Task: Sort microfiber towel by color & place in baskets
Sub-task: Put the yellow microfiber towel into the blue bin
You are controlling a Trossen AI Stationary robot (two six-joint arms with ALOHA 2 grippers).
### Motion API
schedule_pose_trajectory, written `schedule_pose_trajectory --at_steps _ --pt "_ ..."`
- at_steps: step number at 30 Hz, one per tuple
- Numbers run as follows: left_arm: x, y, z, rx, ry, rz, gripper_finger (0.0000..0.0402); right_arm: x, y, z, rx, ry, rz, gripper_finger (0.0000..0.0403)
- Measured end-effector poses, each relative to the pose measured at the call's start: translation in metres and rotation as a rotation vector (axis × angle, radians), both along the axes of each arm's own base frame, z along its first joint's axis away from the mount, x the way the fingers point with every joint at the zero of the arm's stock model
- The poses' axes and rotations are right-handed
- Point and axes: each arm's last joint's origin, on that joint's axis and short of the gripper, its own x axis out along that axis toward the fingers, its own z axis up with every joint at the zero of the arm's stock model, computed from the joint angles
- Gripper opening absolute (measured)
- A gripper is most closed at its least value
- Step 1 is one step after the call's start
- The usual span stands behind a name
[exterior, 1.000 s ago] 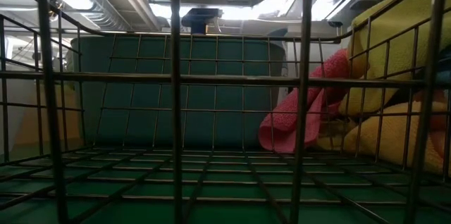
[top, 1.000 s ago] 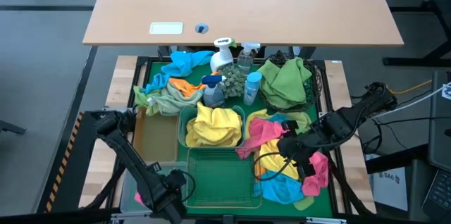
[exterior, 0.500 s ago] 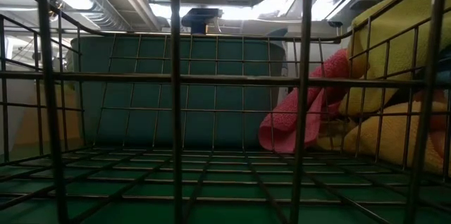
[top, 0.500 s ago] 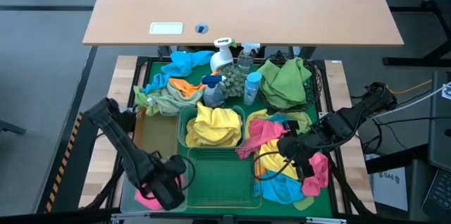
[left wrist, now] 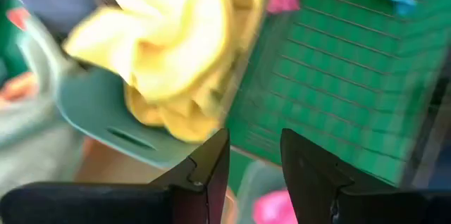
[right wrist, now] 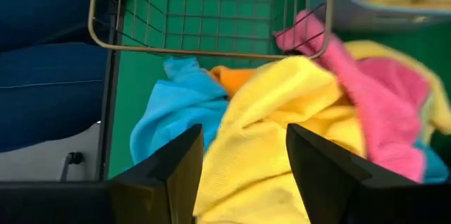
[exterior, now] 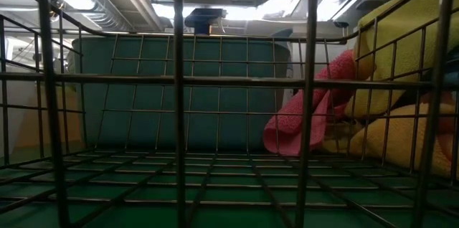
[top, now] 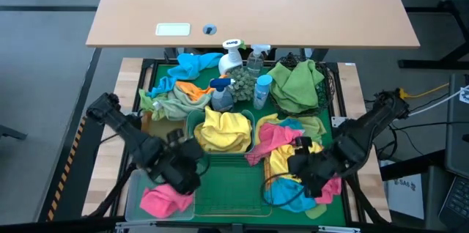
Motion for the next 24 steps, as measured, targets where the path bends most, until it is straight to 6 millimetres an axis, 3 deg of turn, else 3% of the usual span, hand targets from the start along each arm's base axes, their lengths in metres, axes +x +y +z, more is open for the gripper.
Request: schedule_pose_trajectory --at_steps 7,12,24 --pt "0.023 0.043 0.0 0.131 0.09 -0.142 0.0121 0.01 0.026 -0.029 -0.04 0.057 -0.117 0.0204" --pt "0.033 0.067 0.0 0.194 0.14 -0.222 0.0121 0.015 0.03 -0.037 -0.045 0.057 -0.223 0.0204" --pt "0.041 0.087 0.0 0.255 0.191 -0.319 0.0121 0.022 0.035 -0.067 -0.139 0.181 -0.358 0.0204"
